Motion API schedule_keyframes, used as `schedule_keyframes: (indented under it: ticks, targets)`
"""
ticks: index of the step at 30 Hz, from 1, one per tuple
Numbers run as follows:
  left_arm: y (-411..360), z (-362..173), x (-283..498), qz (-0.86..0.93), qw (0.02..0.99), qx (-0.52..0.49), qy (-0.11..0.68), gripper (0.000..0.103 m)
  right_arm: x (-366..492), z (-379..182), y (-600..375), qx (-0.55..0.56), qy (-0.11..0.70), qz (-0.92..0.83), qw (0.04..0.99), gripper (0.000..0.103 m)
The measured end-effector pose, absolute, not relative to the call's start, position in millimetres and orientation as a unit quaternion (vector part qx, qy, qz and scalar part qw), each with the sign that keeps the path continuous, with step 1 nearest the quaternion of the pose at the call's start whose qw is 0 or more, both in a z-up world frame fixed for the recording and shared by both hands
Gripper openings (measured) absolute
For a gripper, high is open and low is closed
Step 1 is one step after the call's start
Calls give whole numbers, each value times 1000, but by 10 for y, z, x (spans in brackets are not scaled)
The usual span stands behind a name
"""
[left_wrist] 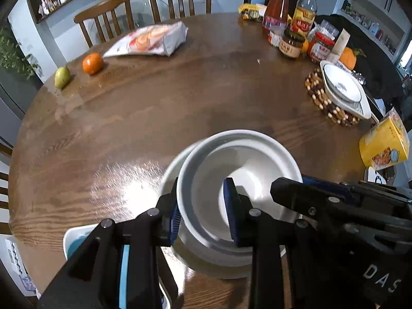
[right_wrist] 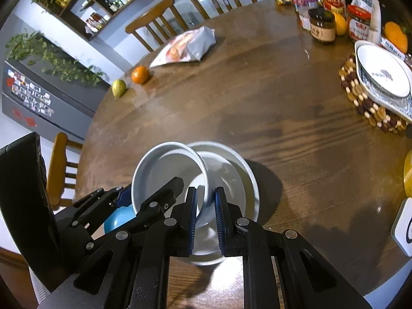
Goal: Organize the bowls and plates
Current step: 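Carry the ramekin with both tools over the nested white bowls, then lower the ramekin into the medium white bowl and open both tools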
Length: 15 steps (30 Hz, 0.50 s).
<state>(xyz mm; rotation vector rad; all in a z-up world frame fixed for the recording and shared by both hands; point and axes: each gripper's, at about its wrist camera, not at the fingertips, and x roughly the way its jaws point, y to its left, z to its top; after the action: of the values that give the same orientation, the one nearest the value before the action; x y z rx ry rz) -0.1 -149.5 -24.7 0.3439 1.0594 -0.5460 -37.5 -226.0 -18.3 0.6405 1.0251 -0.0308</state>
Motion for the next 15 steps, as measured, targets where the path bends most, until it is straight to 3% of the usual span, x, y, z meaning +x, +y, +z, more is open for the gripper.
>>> schedule_keyframes:
  ticks: [15]
  targets:
    - [-1509,-494,29,-254,795,165,525,27,-344,-400,-2230,293,509,-27,809,16]
